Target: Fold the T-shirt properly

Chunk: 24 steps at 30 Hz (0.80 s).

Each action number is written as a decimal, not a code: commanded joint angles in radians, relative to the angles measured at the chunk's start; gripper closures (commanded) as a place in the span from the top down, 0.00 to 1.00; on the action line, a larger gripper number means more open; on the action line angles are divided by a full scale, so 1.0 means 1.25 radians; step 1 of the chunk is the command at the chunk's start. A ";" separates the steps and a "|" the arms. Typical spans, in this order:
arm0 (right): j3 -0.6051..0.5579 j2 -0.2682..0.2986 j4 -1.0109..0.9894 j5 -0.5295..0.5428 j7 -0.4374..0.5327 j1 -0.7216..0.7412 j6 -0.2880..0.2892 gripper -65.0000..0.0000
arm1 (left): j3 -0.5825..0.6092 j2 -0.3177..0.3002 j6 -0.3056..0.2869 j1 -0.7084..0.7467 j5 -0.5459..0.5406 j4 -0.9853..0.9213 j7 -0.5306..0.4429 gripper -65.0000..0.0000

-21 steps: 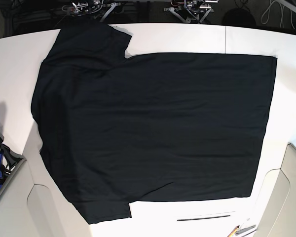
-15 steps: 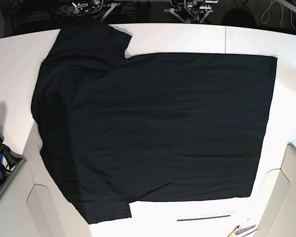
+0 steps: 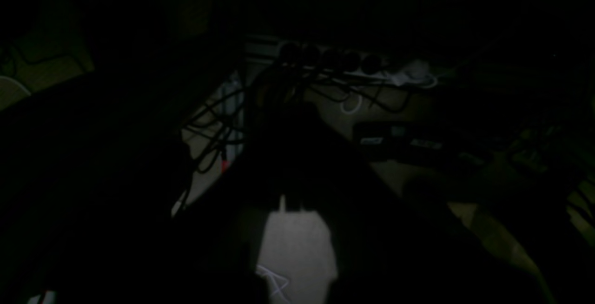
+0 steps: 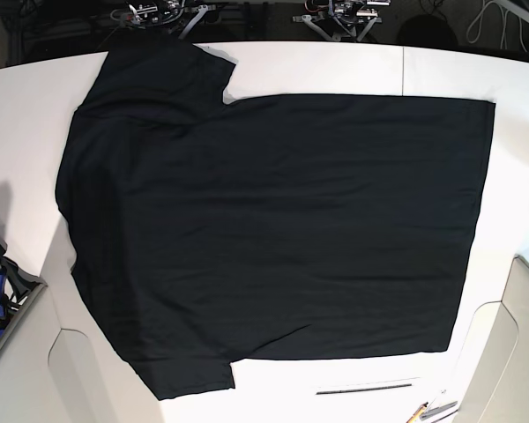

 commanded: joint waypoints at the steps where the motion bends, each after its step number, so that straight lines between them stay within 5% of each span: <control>1: 0.002 0.004 0.006 0.000 0.008 0.002 -0.005 0.00 | 0.001 0.002 -0.005 -0.004 0.001 0.005 -0.011 0.00; 24: 0.002 0.013 0.008 0.000 0.009 -0.012 -0.005 0.00 | 0.001 -0.011 -0.005 0.016 -0.004 0.005 -0.020 0.00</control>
